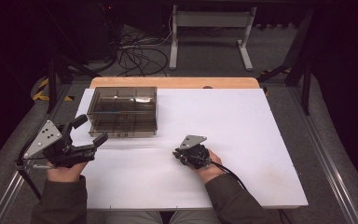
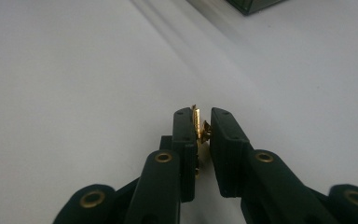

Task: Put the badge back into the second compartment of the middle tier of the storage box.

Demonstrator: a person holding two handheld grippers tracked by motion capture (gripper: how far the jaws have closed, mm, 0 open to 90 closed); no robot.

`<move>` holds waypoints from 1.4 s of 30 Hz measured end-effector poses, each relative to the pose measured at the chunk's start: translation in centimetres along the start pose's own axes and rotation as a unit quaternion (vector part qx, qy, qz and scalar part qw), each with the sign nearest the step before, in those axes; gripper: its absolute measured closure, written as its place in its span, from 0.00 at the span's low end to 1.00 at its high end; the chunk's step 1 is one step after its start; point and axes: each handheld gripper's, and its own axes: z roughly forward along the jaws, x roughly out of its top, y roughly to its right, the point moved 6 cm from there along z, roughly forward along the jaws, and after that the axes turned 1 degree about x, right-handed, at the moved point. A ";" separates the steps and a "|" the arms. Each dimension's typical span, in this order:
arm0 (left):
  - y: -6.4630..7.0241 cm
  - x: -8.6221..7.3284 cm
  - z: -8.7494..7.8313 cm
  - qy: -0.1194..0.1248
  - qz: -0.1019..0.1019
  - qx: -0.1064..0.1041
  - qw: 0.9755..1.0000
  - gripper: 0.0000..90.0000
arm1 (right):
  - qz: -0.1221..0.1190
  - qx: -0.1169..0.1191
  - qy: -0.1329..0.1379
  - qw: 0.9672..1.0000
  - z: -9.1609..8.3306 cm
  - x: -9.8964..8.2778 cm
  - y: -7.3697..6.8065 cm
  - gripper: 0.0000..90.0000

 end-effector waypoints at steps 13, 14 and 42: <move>0.0 0.3 -0.3 0.007 -0.001 0.001 1.000 0.10 | -0.006 -0.012 0.015 1.000 0.5 1.2 -0.9 0.90; 0.0 0.3 -0.3 0.009 -0.002 0.001 1.000 0.10 | -0.007 -0.012 0.018 1.000 0.6 1.4 -1.0 0.90; 0.0 0.6 -0.5 0.011 -0.004 -0.002 1.000 0.10 | -0.015 -0.004 0.080 0.997 2.0 7.2 -2.9 0.90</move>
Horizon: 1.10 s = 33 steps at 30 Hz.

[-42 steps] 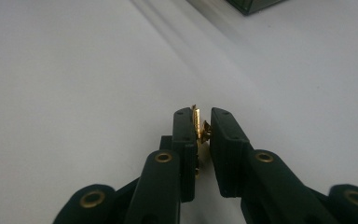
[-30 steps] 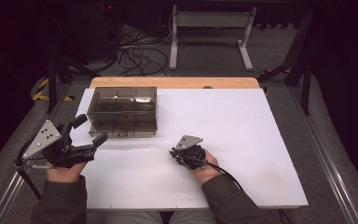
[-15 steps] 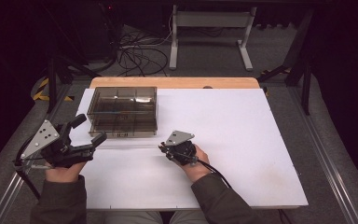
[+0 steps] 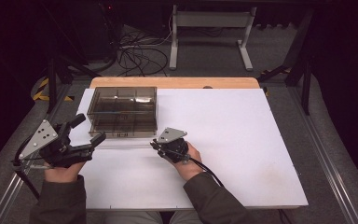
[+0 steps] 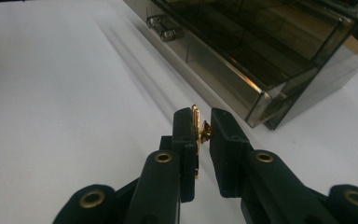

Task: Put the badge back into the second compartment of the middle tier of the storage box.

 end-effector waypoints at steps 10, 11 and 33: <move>-0.2 0.0 -0.1 0.003 -0.003 -0.002 1.000 0.10 | 0.005 0.005 0.011 1.000 0.8 1.2 -0.3 0.90; -0.2 0.0 -0.1 0.002 -0.002 -0.002 1.000 0.10 | 0.007 0.006 0.014 1.000 0.8 1.3 -0.3 0.90; -0.7 0.2 -0.6 0.007 -0.007 0.000 1.000 0.10 | 0.003 0.016 0.038 0.999 2.9 4.9 -0.7 0.90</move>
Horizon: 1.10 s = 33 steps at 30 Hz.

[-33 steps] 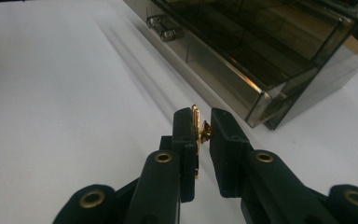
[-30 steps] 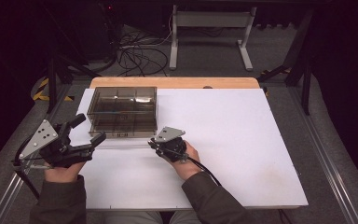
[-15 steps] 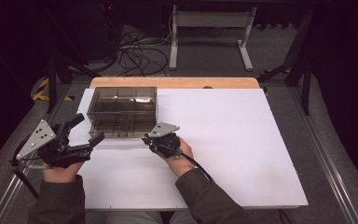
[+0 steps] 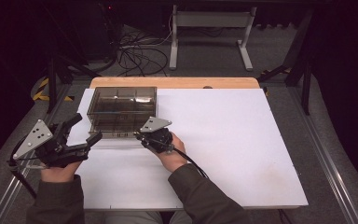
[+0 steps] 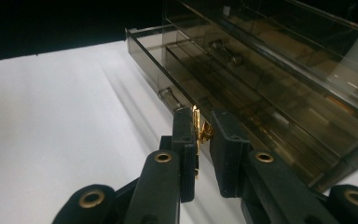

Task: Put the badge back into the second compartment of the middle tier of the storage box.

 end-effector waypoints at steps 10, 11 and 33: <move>-0.2 0.0 -0.2 0.001 -0.001 0.001 1.000 0.10 | -0.003 0.003 0.008 1.000 1.4 1.5 -0.1 0.90; -0.2 0.0 -0.2 0.001 -0.002 0.000 1.000 0.10 | -0.003 0.003 0.009 1.000 1.5 1.6 -0.1 0.90; -0.7 -0.1 -0.4 0.003 -0.007 0.003 1.000 0.10 | 0.034 -0.010 0.012 0.999 4.9 1.7 1.2 0.90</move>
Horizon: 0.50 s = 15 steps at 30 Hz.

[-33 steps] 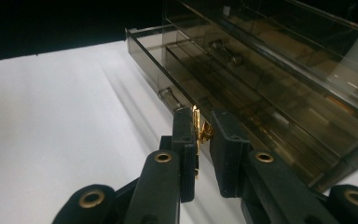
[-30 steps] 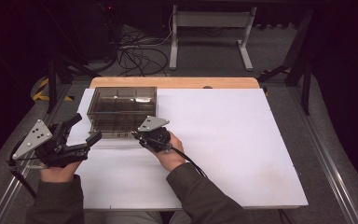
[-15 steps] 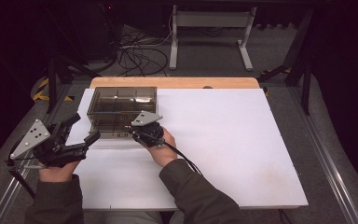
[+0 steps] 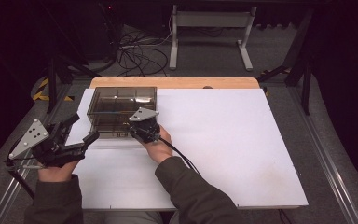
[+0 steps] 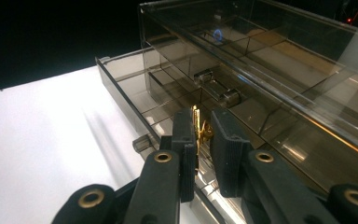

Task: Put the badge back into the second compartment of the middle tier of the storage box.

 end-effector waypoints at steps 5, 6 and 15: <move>-0.2 -0.2 0.1 -0.002 -0.003 0.001 1.000 0.10 | 0.009 -0.003 -0.002 1.000 0.7 -0.2 0.4 0.90; -0.2 -0.2 0.1 -0.003 -0.003 0.001 1.000 0.10 | 0.011 -0.003 -0.003 1.000 0.8 -0.3 0.5 0.90; -0.2 -0.4 0.2 -0.006 -0.004 0.000 1.000 0.10 | 0.018 -0.005 -0.011 1.000 1.6 -0.9 0.8 0.90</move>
